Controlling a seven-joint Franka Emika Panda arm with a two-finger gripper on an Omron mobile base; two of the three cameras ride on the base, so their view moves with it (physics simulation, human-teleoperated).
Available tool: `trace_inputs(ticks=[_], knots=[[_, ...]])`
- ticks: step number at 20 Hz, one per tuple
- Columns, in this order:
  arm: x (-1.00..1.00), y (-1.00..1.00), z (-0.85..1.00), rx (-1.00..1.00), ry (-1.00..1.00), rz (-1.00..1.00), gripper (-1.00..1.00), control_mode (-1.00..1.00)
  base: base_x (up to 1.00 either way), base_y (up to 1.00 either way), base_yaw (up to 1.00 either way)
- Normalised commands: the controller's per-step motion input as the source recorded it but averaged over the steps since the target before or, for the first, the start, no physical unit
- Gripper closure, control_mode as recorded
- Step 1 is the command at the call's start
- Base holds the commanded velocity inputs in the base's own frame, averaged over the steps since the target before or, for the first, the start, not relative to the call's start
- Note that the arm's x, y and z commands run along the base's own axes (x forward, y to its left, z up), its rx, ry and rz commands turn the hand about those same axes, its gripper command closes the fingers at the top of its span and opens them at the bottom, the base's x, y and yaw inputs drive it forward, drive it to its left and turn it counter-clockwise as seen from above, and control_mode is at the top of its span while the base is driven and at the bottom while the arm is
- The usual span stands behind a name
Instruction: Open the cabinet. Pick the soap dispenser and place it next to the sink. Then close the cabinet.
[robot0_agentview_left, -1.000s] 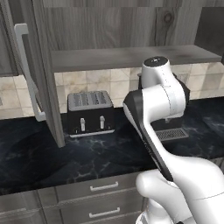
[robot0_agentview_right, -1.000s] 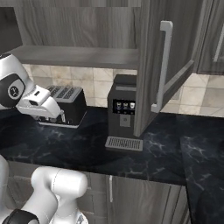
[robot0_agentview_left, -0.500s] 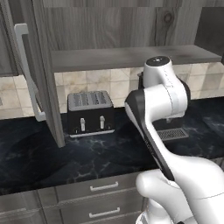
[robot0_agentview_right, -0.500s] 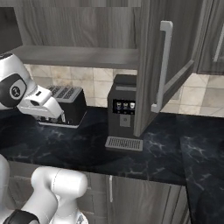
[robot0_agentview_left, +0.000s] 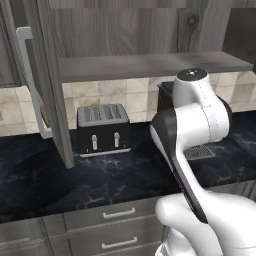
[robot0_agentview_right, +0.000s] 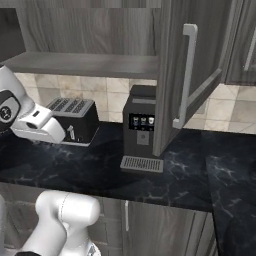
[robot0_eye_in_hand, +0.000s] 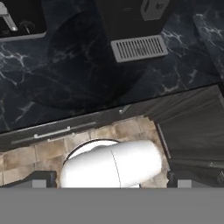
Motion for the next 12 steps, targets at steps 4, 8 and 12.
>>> trace_inputs(ticks=[4, 8, 12], knots=[[-0.77, -0.03, 0.12, 0.00, -0.23, 0.04, -1.00, -1.00, 0.00, 0.00, 0.00], [-0.71, -0.19, 0.37, 0.00, -0.29, 0.00, -1.00, -1.00, 0.00, 0.00, 0.00], [-0.47, -0.23, 0.73, 0.00, -0.23, 0.00, -1.00, -1.00, 0.00, 0.00, 0.00]])
